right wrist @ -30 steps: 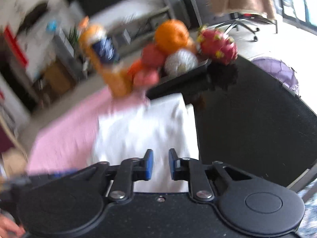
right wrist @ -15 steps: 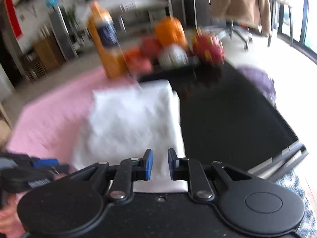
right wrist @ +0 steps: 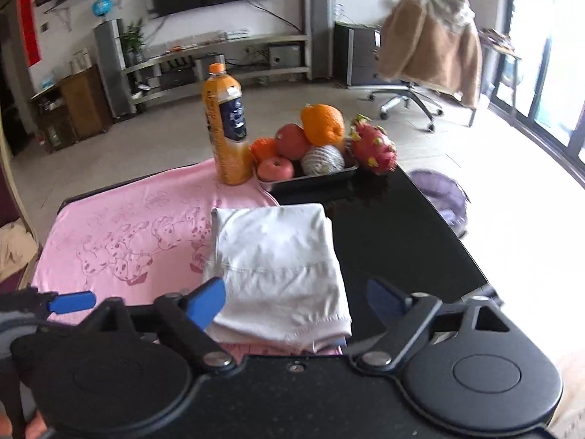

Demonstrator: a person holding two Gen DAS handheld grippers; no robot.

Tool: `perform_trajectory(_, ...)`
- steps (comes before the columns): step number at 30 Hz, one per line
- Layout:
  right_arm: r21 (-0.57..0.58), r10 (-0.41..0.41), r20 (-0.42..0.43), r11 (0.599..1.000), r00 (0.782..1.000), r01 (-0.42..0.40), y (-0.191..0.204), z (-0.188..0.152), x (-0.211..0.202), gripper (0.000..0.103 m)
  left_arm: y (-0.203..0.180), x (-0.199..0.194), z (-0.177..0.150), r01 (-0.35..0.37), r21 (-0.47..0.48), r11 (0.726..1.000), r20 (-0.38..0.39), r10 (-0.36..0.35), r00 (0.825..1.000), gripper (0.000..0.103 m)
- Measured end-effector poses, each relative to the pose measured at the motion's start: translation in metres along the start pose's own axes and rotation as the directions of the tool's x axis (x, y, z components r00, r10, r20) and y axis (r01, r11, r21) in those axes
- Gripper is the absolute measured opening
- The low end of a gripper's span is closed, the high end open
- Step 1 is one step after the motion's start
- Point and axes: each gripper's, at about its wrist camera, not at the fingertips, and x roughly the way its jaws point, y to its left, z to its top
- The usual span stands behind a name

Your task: Fold clothes

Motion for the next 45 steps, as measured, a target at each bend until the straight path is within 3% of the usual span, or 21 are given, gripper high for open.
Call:
perform_trajectory(4,0.075,0.008,-0.035,0.997,0.999,-0.005,-0.003,-0.001,-0.021,0.095,0.0,-0.016,-0.007,0.022,0.004,1.0,-0.015,-0.022,1.0,0.097)
perform_trajectory(6,0.094,0.029,-0.045,0.995,0.999,-0.024,-0.001,-0.004,-0.028,0.103,0.0,-0.023,-0.011,0.033,0.006,0.999,-0.023,-0.033,0.999,0.1)
perform_trajectory(11,0.075,0.015,-0.081,0.997,0.997,-0.009,0.015,-0.023,-0.022,0.103,0.003,-0.025,-0.024,0.05,-0.011,0.999,-0.057,-0.05,0.997,0.102)
perform_trajectory(19,-0.008,-0.062,-0.125,0.998,0.99,0.062,0.034,-0.036,-0.009,0.103,0.002,-0.02,-0.034,0.01,-0.019,1.0,-0.075,-0.011,0.997,0.102)
perform_trajectory(27,0.021,-0.065,-0.151,0.997,0.986,0.069,0.024,-0.046,0.002,0.103,-0.005,-0.015,-0.036,0.006,0.007,1.0,-0.074,-0.006,0.997,0.102)
perform_trajectory(33,0.044,-0.053,-0.153,0.997,0.987,0.06,0.017,-0.048,0.004,0.103,-0.002,-0.011,-0.035,0.056,-0.036,0.998,-0.094,-0.059,0.994,0.102)
perform_trajectory(45,0.053,-0.049,-0.161,0.997,0.986,0.058,0.011,-0.052,0.007,0.103,-0.013,-0.006,-0.037,0.033,0.001,0.999,-0.091,-0.033,0.995,0.102)
